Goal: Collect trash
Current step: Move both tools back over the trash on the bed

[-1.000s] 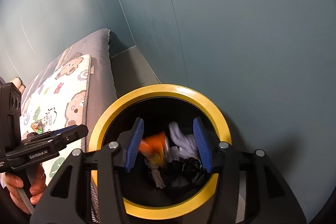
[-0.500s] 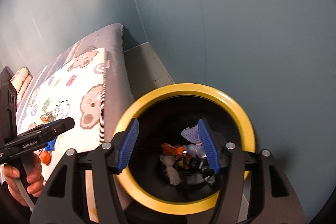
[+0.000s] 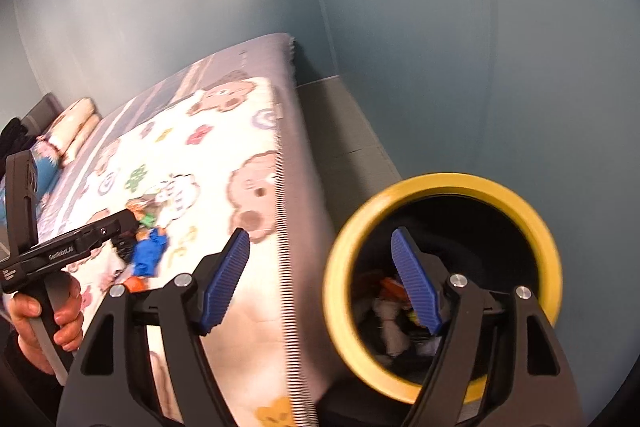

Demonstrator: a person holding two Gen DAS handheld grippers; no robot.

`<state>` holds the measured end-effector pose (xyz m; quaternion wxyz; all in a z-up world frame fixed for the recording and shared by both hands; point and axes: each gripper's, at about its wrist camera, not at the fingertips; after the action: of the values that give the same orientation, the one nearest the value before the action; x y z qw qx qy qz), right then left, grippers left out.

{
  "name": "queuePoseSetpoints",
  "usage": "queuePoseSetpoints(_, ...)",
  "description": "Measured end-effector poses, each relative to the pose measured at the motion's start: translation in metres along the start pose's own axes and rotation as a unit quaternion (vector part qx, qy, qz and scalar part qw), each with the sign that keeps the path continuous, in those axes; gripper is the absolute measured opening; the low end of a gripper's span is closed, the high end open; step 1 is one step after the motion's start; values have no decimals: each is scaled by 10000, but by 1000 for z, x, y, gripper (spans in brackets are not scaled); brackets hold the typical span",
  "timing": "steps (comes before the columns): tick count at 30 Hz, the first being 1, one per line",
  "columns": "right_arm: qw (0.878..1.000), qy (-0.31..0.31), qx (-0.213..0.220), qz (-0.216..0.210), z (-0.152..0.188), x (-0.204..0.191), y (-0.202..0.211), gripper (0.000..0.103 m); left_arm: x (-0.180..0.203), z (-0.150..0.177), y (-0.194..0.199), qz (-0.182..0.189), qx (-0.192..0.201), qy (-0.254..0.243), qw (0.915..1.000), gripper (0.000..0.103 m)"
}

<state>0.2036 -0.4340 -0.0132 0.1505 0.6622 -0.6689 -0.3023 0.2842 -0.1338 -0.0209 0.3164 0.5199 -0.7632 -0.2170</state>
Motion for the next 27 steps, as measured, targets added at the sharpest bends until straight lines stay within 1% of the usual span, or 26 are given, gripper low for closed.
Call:
queuePoseSetpoints(3, 9998, 104, -55, -149, -2, -23, -8, 71, -23, 0, 12, -138, 77, 115, 9998, 91)
queuePoseSetpoints(5, 9995, 149, -104, -260, -3, -37, -14, 71, -39, 0, 18, -297, 114, 151, 9994, 92)
queuePoseSetpoints(11, 9974, 305, -327, -570, -4, -79, -33, 71, -84, 6, 29, -609, 84, 261, 9978, 92)
queuePoseSetpoints(19, 9930, 548, -666, -805, 0, -130, -65, 71, -145, 21, 33, -1027, -100, 433, 9937, 92)
queuePoseSetpoints(27, 9870, 767, -1055, -944, 11, -175, -103, 71, -193, 38, 31, -1219, -321, 645, 9899, 92)
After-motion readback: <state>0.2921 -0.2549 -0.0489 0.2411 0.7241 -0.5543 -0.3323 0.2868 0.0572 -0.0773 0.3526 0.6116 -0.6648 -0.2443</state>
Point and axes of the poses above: each gripper's, at about its wrist camera, not at the fingertips, and y roughly against the way its jaws point, x to its right, z to its underside, and after that the axes turned 5 degrees about x, right-handed
